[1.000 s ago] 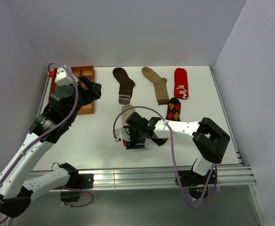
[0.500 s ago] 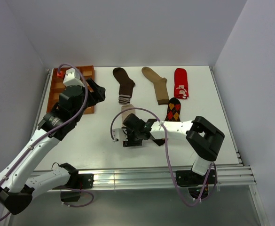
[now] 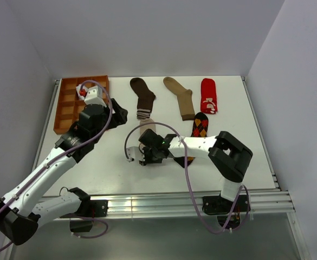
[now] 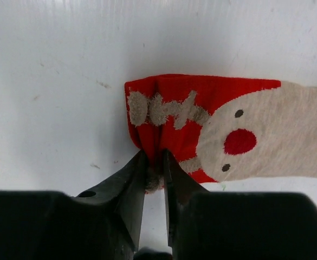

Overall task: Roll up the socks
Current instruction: Roll the sock at the center of the board.

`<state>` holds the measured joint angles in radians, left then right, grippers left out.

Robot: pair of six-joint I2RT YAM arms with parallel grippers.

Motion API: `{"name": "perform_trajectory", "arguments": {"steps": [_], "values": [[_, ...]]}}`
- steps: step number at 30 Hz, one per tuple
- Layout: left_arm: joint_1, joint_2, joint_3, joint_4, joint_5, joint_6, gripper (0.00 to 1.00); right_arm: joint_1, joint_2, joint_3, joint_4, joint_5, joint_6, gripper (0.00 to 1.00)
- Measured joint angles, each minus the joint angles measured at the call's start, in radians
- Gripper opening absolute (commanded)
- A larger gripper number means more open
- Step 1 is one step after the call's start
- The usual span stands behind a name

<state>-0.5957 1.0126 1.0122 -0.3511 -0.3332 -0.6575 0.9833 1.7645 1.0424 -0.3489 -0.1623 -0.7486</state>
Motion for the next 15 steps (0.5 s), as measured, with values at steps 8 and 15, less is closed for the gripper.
{"name": "perform_trajectory", "arguments": {"steps": [8,15], "values": [[0.000,-0.008,-0.147,0.116,0.055,-0.008,0.70,-0.087,0.079,0.168,-0.190,-0.181,0.019,0.18],[0.001,-0.124,-0.291,0.286,0.102,-0.010,0.59,-0.225,0.237,0.429,-0.528,-0.438,-0.014,0.18]]}}
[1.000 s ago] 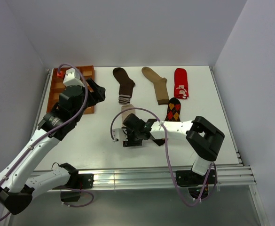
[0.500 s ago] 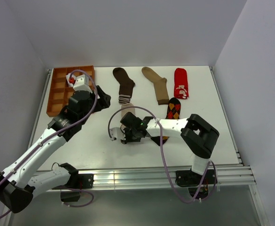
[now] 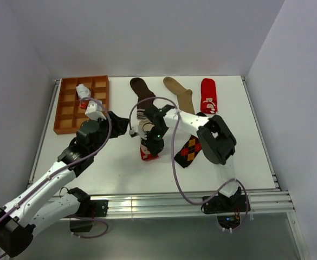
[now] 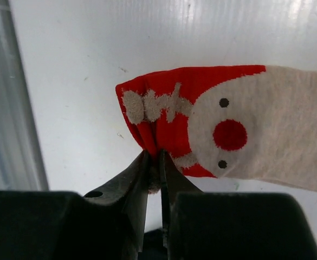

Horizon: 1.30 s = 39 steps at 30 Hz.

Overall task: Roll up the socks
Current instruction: Roll the sock at the center of the board.

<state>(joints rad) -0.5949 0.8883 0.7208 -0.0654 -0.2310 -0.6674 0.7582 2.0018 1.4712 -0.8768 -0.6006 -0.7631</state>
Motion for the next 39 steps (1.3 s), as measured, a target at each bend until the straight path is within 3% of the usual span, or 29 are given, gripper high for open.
{"name": "perform_trajectory", "arguments": {"steps": [6,13,21,39], "values": [[-0.032,-0.018,-0.145,0.165,0.063,0.011,0.55,-0.119,0.217,0.264,-0.291,-0.190,-0.068,0.19],[-0.156,0.116,-0.227,0.311,0.093,0.058,0.56,-0.160,0.343,0.325,-0.413,-0.272,-0.060,0.21],[-0.253,0.317,-0.296,0.515,0.151,0.100,0.61,-0.163,0.399,0.406,-0.444,-0.320,0.011,0.22],[-0.237,0.544,-0.319,0.710,0.227,0.155,0.63,-0.202,0.444,0.415,-0.455,-0.355,0.052,0.23]]}}
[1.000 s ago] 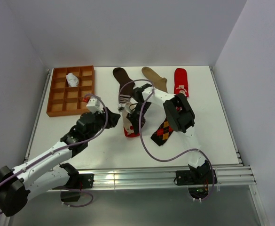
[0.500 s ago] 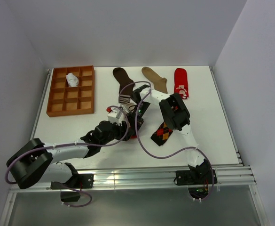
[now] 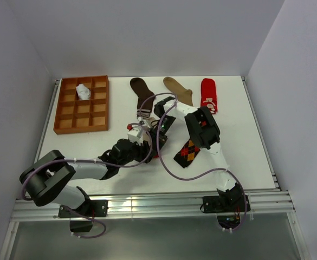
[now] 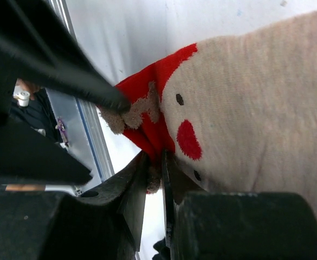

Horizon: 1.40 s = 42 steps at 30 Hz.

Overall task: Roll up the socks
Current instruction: Roll the sock at the center of the board.

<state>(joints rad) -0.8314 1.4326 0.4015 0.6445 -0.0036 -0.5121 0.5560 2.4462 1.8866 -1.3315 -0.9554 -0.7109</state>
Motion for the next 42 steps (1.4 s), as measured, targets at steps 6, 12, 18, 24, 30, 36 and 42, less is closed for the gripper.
{"name": "perform_trajectory", "arguments": {"steps": [6,12,18,24,30,36,42], "values": [[0.055,0.043,-0.005,0.038,0.044,0.000,0.63,-0.017,0.000,0.000,0.000,-0.005,0.000,0.23],[0.062,0.107,-0.005,0.065,0.115,-0.002,0.60,-0.020,0.000,0.000,0.000,-0.008,0.009,0.23],[0.064,0.135,-0.008,0.104,0.140,-0.010,0.60,-0.030,0.000,0.000,-0.001,-0.010,0.021,0.22],[0.074,0.139,-0.022,0.140,0.163,-0.033,0.57,-0.058,0.000,0.021,-0.003,-0.022,0.049,0.22],[0.076,0.160,-0.021,0.143,0.164,-0.043,0.48,-0.079,0.001,0.040,-0.003,-0.030,0.071,0.22],[0.077,0.180,0.023,0.089,0.148,-0.080,0.33,-0.084,0.003,0.037,-0.002,-0.029,0.087,0.22],[0.078,0.182,0.079,-0.023,0.137,-0.127,0.10,-0.085,0.003,-0.006,0.006,-0.011,0.124,0.24]]}}
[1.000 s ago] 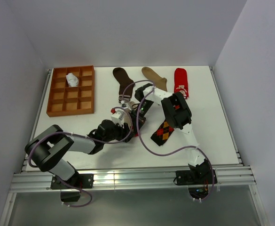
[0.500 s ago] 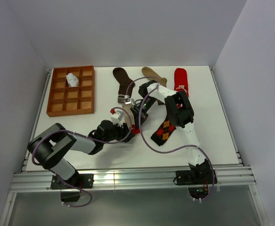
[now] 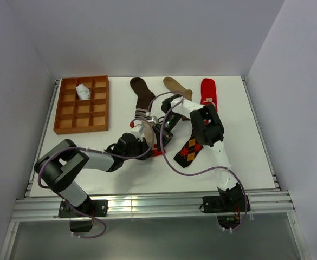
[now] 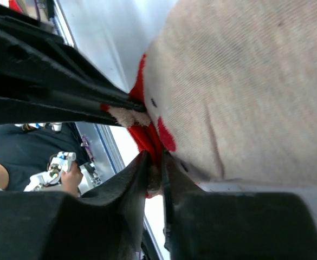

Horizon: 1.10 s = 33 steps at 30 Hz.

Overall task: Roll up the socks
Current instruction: Roll the sock at the center of the board.

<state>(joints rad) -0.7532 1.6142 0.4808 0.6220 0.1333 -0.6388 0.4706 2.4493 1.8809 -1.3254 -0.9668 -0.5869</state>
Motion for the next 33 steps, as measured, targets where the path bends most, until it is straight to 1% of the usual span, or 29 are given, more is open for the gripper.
{"name": "perform_trajectory", "arguments": {"steps": [1,2,4,5,8,12,16,20,21,24,25,28,30,33], "values": [[0.000,0.000,0.014,-0.030,0.000,-0.008,0.03,0.000,-0.002,-0.008,0.006,0.005,0.011,0.27],[0.000,0.000,0.032,-0.063,0.000,-0.018,0.01,0.000,-0.007,-0.019,0.020,0.014,0.023,0.30],[0.001,0.000,0.067,-0.131,0.002,-0.037,0.00,0.000,-0.036,-0.066,0.068,0.031,0.058,0.38],[0.002,0.000,0.083,-0.161,0.003,-0.046,0.00,0.000,-0.053,-0.085,0.083,0.040,0.071,0.45],[0.019,-0.001,0.124,-0.257,0.023,-0.089,0.00,0.001,-0.163,-0.179,0.178,0.100,0.123,0.52],[0.068,-0.003,0.146,-0.359,0.075,-0.146,0.00,-0.008,-0.331,-0.267,0.332,0.193,0.172,0.53],[0.098,-0.007,0.190,-0.478,0.111,-0.182,0.00,-0.028,-0.489,-0.349,0.468,0.264,0.178,0.51],[0.122,-0.007,0.216,-0.580,0.174,-0.222,0.00,-0.032,-0.659,-0.503,0.620,0.352,0.140,0.51],[0.129,-0.006,0.227,-0.612,0.189,-0.225,0.00,-0.023,-0.713,-0.567,0.673,0.389,0.119,0.51],[0.144,0.008,0.260,-0.686,0.222,-0.247,0.01,0.039,-0.852,-0.750,0.796,0.497,0.048,0.52],[0.149,0.014,0.266,-0.703,0.240,-0.256,0.00,0.071,-0.894,-0.809,0.836,0.529,0.023,0.54],[0.167,0.035,0.272,-0.731,0.295,-0.277,0.00,0.202,-1.023,-1.006,0.974,0.613,-0.066,0.58],[0.178,0.047,0.277,-0.746,0.327,-0.284,0.00,0.265,-1.081,-1.088,1.030,0.641,-0.108,0.58],[0.193,0.060,0.282,-0.761,0.363,-0.292,0.00,0.326,-1.120,-1.145,1.097,0.682,-0.150,0.58]]}}
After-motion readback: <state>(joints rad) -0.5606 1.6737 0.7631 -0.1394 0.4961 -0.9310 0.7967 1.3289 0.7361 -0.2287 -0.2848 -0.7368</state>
